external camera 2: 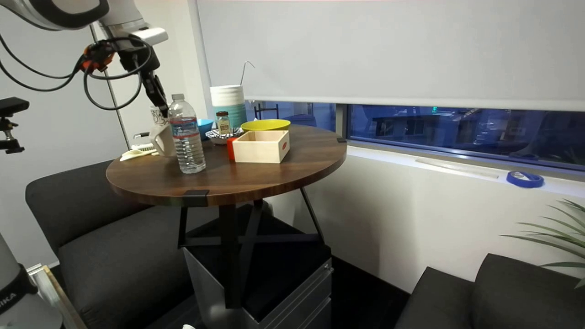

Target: Put the bottle of water and the paper cup in the table

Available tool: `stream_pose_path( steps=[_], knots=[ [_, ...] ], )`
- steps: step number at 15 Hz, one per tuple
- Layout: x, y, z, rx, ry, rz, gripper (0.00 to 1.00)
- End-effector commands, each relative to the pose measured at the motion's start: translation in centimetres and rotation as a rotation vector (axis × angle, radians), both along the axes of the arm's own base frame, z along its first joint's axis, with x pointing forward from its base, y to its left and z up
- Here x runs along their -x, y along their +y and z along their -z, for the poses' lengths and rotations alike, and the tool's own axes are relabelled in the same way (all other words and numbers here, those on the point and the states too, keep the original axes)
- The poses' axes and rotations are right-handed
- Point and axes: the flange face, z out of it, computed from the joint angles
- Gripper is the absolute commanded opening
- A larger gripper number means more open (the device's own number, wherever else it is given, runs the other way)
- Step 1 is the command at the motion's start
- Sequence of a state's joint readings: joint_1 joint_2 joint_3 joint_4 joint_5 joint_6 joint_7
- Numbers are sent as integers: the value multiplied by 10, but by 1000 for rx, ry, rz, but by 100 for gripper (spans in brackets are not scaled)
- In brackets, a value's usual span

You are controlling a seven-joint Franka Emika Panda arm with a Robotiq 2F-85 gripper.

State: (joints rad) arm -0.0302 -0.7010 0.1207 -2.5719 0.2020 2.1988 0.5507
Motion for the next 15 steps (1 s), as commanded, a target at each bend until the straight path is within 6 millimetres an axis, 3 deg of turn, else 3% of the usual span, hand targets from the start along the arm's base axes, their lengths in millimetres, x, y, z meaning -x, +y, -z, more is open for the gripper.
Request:
stream_pose_path(
  steps=[1,15],
  knots=[
    [2,4,-10,36,-45,-29,1],
    [4,12,-10,92,-43,-101,1]
  ],
)
